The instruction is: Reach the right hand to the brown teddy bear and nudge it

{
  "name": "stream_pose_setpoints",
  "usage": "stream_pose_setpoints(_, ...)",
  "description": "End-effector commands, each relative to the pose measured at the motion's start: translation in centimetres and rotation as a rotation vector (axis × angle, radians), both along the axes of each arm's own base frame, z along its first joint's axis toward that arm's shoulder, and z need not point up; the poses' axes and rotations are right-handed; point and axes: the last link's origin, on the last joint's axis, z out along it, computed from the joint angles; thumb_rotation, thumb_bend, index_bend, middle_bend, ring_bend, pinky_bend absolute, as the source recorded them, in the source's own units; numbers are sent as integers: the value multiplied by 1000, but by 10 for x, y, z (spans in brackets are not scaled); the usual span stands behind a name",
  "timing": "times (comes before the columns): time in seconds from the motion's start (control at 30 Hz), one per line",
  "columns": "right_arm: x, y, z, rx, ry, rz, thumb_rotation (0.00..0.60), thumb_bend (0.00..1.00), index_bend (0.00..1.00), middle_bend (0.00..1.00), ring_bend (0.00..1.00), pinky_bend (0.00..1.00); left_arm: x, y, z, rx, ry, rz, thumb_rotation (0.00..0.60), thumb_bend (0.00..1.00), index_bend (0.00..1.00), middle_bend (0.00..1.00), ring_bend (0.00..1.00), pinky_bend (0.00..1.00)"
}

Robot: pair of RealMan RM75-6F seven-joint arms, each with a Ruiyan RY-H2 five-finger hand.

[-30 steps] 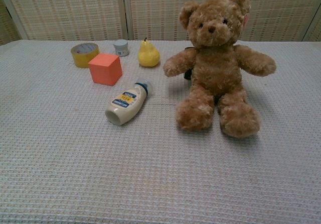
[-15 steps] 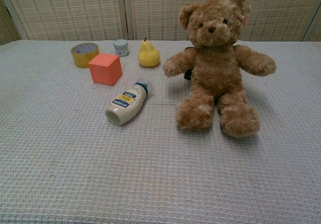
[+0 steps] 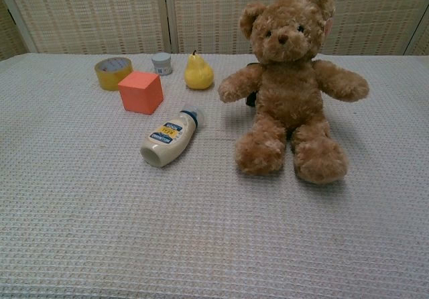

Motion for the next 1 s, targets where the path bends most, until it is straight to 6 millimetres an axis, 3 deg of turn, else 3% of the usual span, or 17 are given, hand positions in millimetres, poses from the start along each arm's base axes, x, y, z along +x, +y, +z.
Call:
stream_pose_setpoints(0.03,8,-20,-10,5,18,21,600,135,138,229,94,262,0,0,0,-2,1,3,600,425,235,221,213,374)
stream_pose_setpoints(0.53,30,-64,-57,96,80,24,600,127,229,229,94,262,0,-1,1,-8,-7,2,600,424,235,227,214,374)
stream_pose_setpoints(1.0,42,-88,-93,105,110,40,600,127,255,229,94,265,1,-3,1,-11,-14,-8,600,424,235,231,214,375)
